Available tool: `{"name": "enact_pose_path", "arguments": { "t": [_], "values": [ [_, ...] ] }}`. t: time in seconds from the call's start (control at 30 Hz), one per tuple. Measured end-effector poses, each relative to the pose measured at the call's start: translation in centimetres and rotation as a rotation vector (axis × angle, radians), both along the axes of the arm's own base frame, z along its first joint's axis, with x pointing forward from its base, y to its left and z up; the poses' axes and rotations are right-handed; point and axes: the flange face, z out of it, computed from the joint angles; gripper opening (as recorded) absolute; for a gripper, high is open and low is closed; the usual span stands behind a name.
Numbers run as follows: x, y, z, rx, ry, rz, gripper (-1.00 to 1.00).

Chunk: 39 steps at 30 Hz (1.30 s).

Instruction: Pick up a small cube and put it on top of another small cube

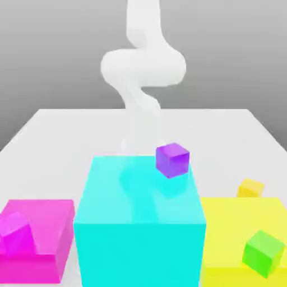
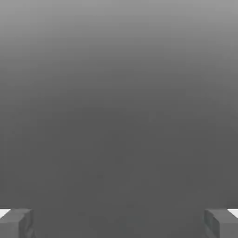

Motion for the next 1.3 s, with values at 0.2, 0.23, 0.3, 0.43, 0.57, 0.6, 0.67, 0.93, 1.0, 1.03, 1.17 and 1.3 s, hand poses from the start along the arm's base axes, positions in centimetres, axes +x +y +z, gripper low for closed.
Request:
{"name": "enact_pose_path", "arguments": {
  "t": [0.2, 0.23, 0.3, 0.43, 0.57, 0.6, 0.67, 0.93, 1.0, 1.03, 1.17, 1.3],
  "values": [
    [3.4, 7.6, -9.4, -0.205, 0.117, 0.379, 0.0],
    [3.6, 8.9, -10.9, -0.237, 0.133, 0.442, 0.0],
    [3.8, 11.4, -14.1, -0.3, 0.164, 0.572, 0.0],
    [2.9, 16.3, -20.5, -0.42, 0.217, 0.836, 0.0],
    [0.7, 20.6, -26.9, -0.533, 0.259, 1.109, 0.0],
    [0.0, 21.5, -28.4, -0.56, 0.268, 1.178, 0.0],
    [-1.8, 23.3, -31.5, -0.613, 0.284, 1.318, 0.0],
    [-11.2, 28.0, -42.8, -0.8, 0.319, 1.902, 0.0],
    [-14.2, 28.6, -45.4, -0.842, 0.317, 2.062, 0.0],
    [-15.7, 28.8, -46.6, -0.861, 0.316, 2.135, 0.0],
    [-15.9, 28.4, -50.5, -0.864, 0.325, 2.173, 0.0],
    [-16.0, 28.2, -53.9, -0.865, 0.326, 2.176, -1.0]
  ]
}}
